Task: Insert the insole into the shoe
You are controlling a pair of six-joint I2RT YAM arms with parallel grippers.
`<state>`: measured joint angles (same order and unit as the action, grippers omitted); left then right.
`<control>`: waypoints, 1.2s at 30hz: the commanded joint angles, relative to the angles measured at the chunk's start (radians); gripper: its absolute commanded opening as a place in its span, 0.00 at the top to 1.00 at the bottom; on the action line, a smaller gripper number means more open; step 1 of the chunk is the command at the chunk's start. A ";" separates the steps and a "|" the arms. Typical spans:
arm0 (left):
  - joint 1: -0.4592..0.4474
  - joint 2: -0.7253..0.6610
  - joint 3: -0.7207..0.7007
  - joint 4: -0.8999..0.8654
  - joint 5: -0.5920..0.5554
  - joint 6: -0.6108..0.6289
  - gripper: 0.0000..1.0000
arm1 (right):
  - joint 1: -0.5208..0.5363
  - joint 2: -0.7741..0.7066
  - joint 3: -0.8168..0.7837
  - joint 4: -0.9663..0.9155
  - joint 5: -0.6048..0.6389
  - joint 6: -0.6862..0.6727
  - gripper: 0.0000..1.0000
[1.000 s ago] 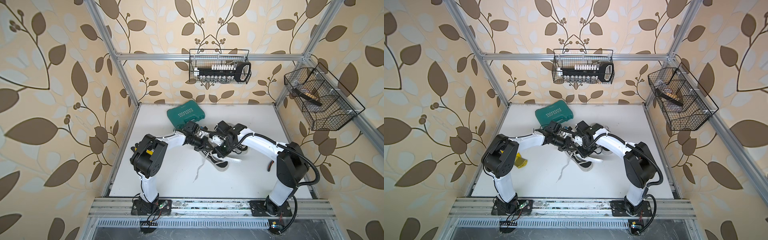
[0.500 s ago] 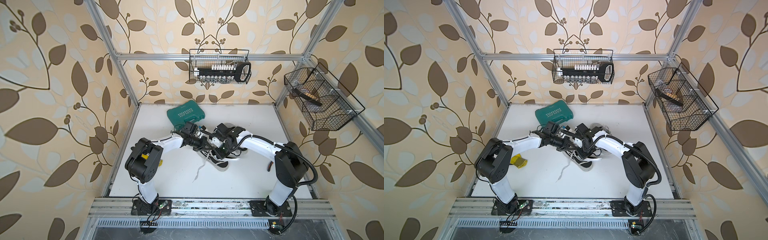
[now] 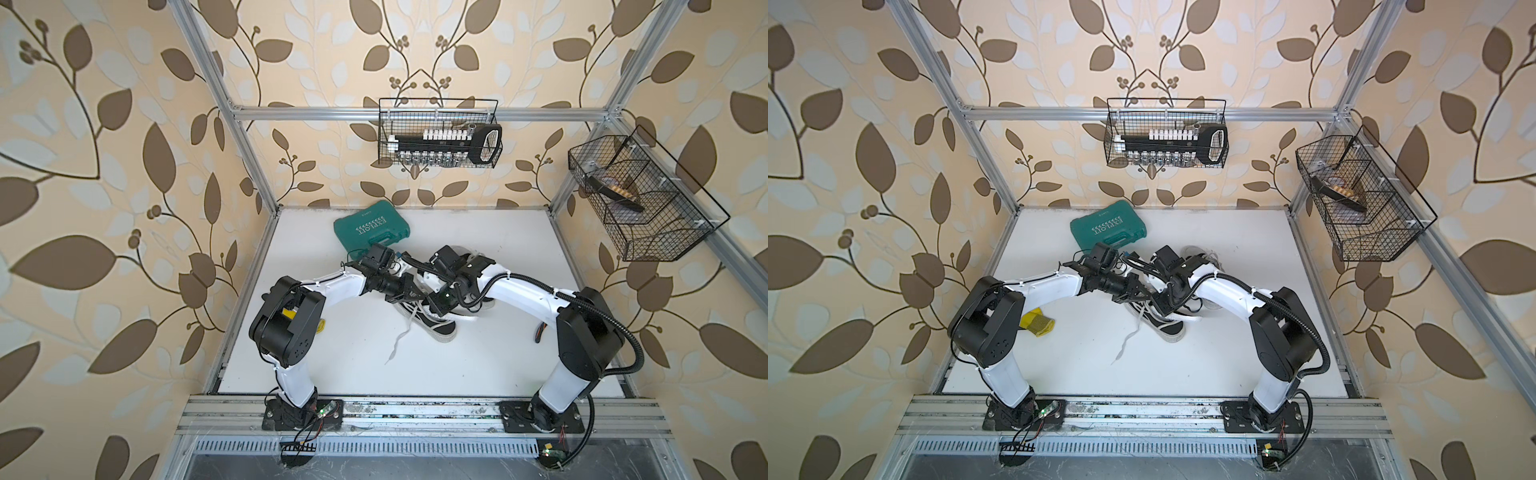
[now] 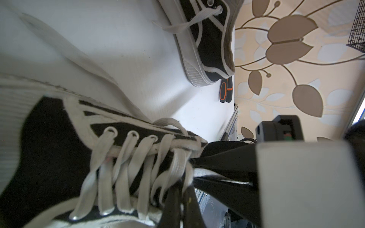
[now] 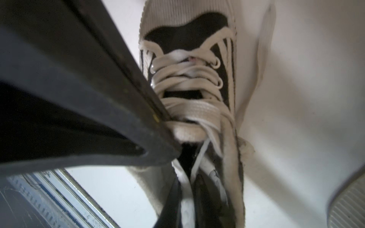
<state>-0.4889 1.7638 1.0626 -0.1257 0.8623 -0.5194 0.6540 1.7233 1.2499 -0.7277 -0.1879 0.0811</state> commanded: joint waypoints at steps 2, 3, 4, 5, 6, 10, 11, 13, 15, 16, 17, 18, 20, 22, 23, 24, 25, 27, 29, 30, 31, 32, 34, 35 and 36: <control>0.000 -0.041 -0.017 0.084 0.047 -0.028 1.00 | 0.015 0.033 0.003 0.116 -0.029 -0.018 0.87; 0.000 -0.042 -0.022 0.086 0.046 -0.028 1.00 | 0.015 0.032 0.009 0.116 -0.020 -0.020 0.86; 0.000 -0.043 -0.027 0.085 0.043 -0.028 1.00 | 0.015 0.024 0.010 0.112 -0.010 -0.018 0.83; 0.000 -0.046 -0.029 0.080 0.036 -0.023 1.00 | 0.015 0.013 0.009 0.106 -0.004 -0.018 0.80; 0.000 -0.050 -0.030 0.075 0.030 -0.019 1.00 | 0.015 -0.004 0.005 0.096 0.003 -0.018 0.77; 0.000 -0.056 -0.014 0.035 0.004 0.002 1.00 | 0.015 -0.063 -0.008 0.019 0.016 -0.017 0.46; 0.000 -0.057 -0.011 0.026 0.001 0.005 1.00 | 0.015 -0.080 -0.013 -0.001 0.018 -0.015 0.39; 0.000 -0.058 -0.007 0.019 -0.005 0.008 1.00 | 0.016 -0.112 -0.021 -0.035 0.024 -0.012 0.28; 0.000 -0.060 -0.006 0.014 -0.009 0.010 1.00 | 0.015 -0.140 -0.026 -0.071 0.033 -0.006 0.19; 0.000 -0.061 -0.007 0.011 -0.010 0.010 1.00 | 0.015 -0.149 -0.025 -0.092 0.034 -0.004 0.15; 0.000 -0.064 -0.007 0.008 -0.012 0.011 1.00 | 0.015 -0.158 -0.022 -0.116 0.034 -0.002 0.12; 0.000 -0.065 -0.006 0.003 -0.013 0.013 1.00 | 0.015 -0.164 -0.021 -0.137 0.031 0.003 0.11; 0.000 -0.067 -0.001 -0.004 -0.016 0.016 1.00 | 0.015 -0.166 -0.017 -0.179 0.035 0.022 0.10; 0.000 -0.066 0.000 -0.006 -0.018 0.015 1.00 | 0.015 -0.164 -0.019 -0.214 0.030 0.044 0.10; 0.000 -0.068 0.000 -0.006 -0.020 0.015 1.00 | 0.015 -0.163 -0.024 -0.226 0.031 0.056 0.09; 0.000 -0.069 0.000 -0.008 -0.021 0.015 1.00 | 0.015 -0.164 -0.031 -0.237 0.032 0.067 0.09; 0.000 -0.069 -0.001 -0.009 -0.022 0.015 1.00 | 0.015 -0.163 -0.034 -0.251 0.036 0.076 0.09; -0.001 -0.071 -0.001 -0.009 -0.023 0.015 1.00 | 0.015 -0.163 -0.040 -0.278 0.041 0.096 0.08; -0.002 -0.072 -0.001 -0.012 -0.023 0.018 1.00 | 0.017 -0.169 -0.047 -0.291 0.017 0.110 0.07; -0.003 -0.073 -0.001 -0.012 -0.023 0.018 1.00 | 0.017 -0.171 -0.048 -0.295 -0.003 0.117 0.07; -0.004 -0.073 0.001 -0.014 -0.025 0.017 1.00 | 0.016 -0.171 -0.049 -0.302 -0.021 0.123 0.07; -0.005 -0.073 0.002 -0.015 -0.026 0.017 1.00 | 0.016 -0.168 -0.045 -0.309 -0.040 0.125 0.07; -0.007 -0.071 0.002 -0.015 -0.029 0.017 1.00 | 0.016 -0.151 -0.040 -0.323 -0.064 0.129 0.07; -0.009 -0.072 0.003 -0.015 -0.030 0.015 1.00 | 0.016 -0.140 -0.036 -0.327 -0.070 0.127 0.07; -0.010 -0.070 0.006 -0.015 -0.031 0.015 1.00 | 0.016 -0.129 -0.032 -0.333 -0.074 0.126 0.09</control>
<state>-0.4915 1.7428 1.0355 -0.1322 0.8276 -0.5274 0.6655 1.5646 1.2160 -1.0096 -0.2150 0.1921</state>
